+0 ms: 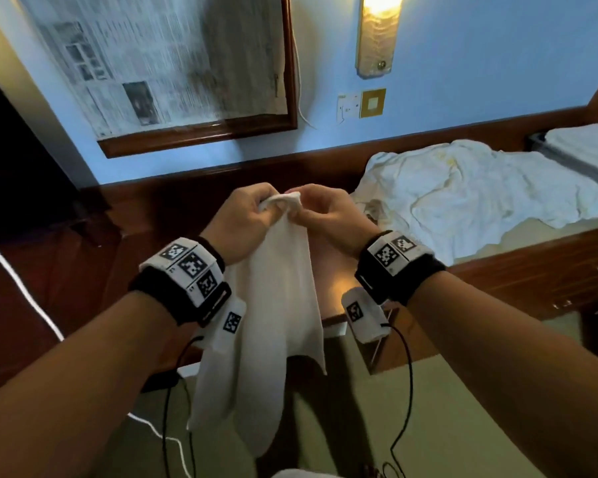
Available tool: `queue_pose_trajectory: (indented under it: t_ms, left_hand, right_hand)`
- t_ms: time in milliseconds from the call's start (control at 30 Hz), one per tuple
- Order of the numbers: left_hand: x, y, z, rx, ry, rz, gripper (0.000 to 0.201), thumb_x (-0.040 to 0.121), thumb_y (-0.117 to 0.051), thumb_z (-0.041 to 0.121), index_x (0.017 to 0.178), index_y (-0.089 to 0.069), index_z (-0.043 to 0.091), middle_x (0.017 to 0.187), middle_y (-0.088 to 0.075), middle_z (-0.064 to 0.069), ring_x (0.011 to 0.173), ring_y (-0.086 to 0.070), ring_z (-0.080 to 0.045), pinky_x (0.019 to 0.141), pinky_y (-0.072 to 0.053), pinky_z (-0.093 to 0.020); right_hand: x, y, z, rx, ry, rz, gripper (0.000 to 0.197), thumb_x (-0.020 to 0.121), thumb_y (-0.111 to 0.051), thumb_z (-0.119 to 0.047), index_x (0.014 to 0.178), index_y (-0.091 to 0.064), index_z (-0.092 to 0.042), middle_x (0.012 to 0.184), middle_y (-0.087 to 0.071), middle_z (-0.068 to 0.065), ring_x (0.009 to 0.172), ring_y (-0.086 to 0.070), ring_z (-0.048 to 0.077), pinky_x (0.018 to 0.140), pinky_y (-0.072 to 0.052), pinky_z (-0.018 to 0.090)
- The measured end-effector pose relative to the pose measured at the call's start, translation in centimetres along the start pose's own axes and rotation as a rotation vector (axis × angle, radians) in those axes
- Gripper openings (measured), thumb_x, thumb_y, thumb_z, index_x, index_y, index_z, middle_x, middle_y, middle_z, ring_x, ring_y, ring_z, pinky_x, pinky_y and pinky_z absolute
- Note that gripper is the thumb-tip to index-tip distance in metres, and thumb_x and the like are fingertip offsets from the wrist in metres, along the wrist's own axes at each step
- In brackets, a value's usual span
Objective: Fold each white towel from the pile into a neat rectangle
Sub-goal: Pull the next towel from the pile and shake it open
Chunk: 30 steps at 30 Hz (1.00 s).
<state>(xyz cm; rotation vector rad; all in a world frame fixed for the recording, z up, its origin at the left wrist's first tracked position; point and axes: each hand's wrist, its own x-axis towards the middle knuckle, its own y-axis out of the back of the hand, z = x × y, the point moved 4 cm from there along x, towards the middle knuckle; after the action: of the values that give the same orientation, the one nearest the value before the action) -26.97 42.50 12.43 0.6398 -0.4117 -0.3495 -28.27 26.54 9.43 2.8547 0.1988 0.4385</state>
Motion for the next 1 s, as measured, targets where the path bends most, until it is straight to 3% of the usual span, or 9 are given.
queue_pose_trajectory:
  t_ms: [33, 100, 233, 367, 467, 600, 767, 900, 1000]
  left_hand:
    - [0.2, 0.2, 0.2, -0.021, 0.007, 0.015, 0.016, 0.101, -0.057, 0.024, 0.094, -0.067, 0.014, 0.091, -0.066, -0.019, 0.084, -0.063, -0.034, 0.077, -0.053, -0.048]
    - [0.6, 0.9, 0.1, -0.069, 0.046, 0.056, 0.018, 0.101, -0.058, 0.030, 0.093, -0.067, 0.016, 0.090, -0.067, -0.015, 0.082, -0.064, -0.030, 0.080, -0.054, -0.050]
    - [1.6, 2.3, 0.8, -0.147, 0.100, 0.200, 0.028, 0.089, -0.055, 0.047, 0.077, -0.061, 0.021, 0.078, -0.061, -0.004, 0.073, -0.054, -0.017, 0.072, -0.047, -0.040]
    - [2.5, 3.1, 0.7, -0.457, 0.078, 0.336, 0.023, 0.101, -0.053, 0.028, 0.079, -0.055, 0.021, 0.075, -0.051, -0.004, 0.065, -0.048, -0.011, 0.062, -0.038, -0.025]
    - [2.5, 3.3, -0.2, -0.429, 0.052, 0.350, 0.021, 0.100, -0.057, 0.021, 0.081, -0.055, 0.030, 0.074, -0.045, -0.012, 0.062, -0.039, -0.021, 0.056, -0.033, -0.029]
    - [2.8, 2.6, -0.4, -0.548, -0.011, 0.386, 0.018, 0.097, -0.056, -0.002, 0.088, -0.054, 0.012, 0.064, -0.049, -0.009, 0.054, -0.047, -0.010, 0.057, -0.042, -0.017]
    - [4.4, 0.5, 0.8, -0.769, -0.073, 0.379, 0.016, 0.087, -0.072, 0.010, 0.089, -0.057, 0.010, 0.065, -0.039, -0.012, 0.067, -0.037, -0.020, 0.067, -0.038, -0.034]
    - [5.3, -1.0, 2.2, -0.813, -0.085, 0.310, 0.021, 0.085, -0.070, 0.012, 0.097, -0.055, 0.005, 0.066, -0.058, 0.004, 0.071, -0.061, -0.016, 0.076, -0.053, -0.047]
    - [5.7, -2.1, 2.3, -0.765, -0.095, 0.290, 0.018, 0.088, -0.067, 0.005, 0.100, -0.054, 0.001, 0.067, -0.064, 0.011, 0.075, -0.066, -0.013, 0.075, -0.057, -0.041]
  right_hand:
    - [0.6, 0.2, -0.6, -0.015, 0.030, 0.017, 0.017, 0.092, -0.069, -0.018, 0.108, -0.069, -0.011, 0.100, -0.071, 0.005, 0.093, -0.068, 0.014, 0.087, -0.056, 0.035]
    - [1.5, 0.3, -1.3, -0.023, 0.069, 0.038, 0.012, 0.093, -0.068, -0.018, 0.095, -0.070, -0.006, 0.087, -0.070, 0.005, 0.080, -0.065, 0.012, 0.078, -0.056, 0.033]
    - [4.0, 0.4, -3.1, -0.093, 0.161, 0.084, 0.015, 0.094, -0.066, -0.016, 0.089, -0.070, -0.002, 0.083, -0.069, 0.013, 0.074, -0.059, 0.007, 0.071, -0.052, 0.029]
    - [7.0, 1.0, -6.2, -0.058, 0.250, 0.052, 0.011, 0.095, -0.062, -0.003, 0.089, -0.069, -0.010, 0.080, -0.067, -0.002, 0.071, -0.058, -0.003, 0.073, -0.048, 0.015]
    - [8.9, 2.2, -8.0, -0.091, 0.322, 0.051, 0.012, 0.096, -0.060, -0.003, 0.092, -0.070, -0.010, 0.083, -0.067, -0.003, 0.076, -0.058, -0.003, 0.076, -0.047, 0.014]
    - [11.4, 4.3, -9.7, -0.097, 0.381, 0.090, 0.017, 0.097, -0.060, -0.008, 0.089, -0.070, -0.019, 0.081, -0.066, -0.007, 0.076, -0.057, 0.000, 0.073, -0.046, 0.016]
    - [13.8, 6.8, -12.3, -0.176, 0.440, 0.116, 0.025, 0.097, -0.060, -0.009, 0.083, -0.068, -0.028, 0.081, -0.067, -0.014, 0.076, -0.058, -0.004, 0.076, -0.047, 0.017]
    - [14.9, 8.2, -13.7, -0.281, 0.459, 0.124, 0.023, 0.096, -0.061, -0.013, 0.083, -0.068, -0.030, 0.082, -0.067, -0.016, 0.075, -0.058, -0.006, 0.077, -0.048, 0.016]
    - [15.3, 9.3, -14.3, -0.324, 0.444, 0.169, 0.014, 0.097, -0.060, -0.014, 0.091, -0.071, -0.021, 0.086, -0.068, -0.009, 0.079, -0.060, 0.004, 0.074, -0.048, 0.013]
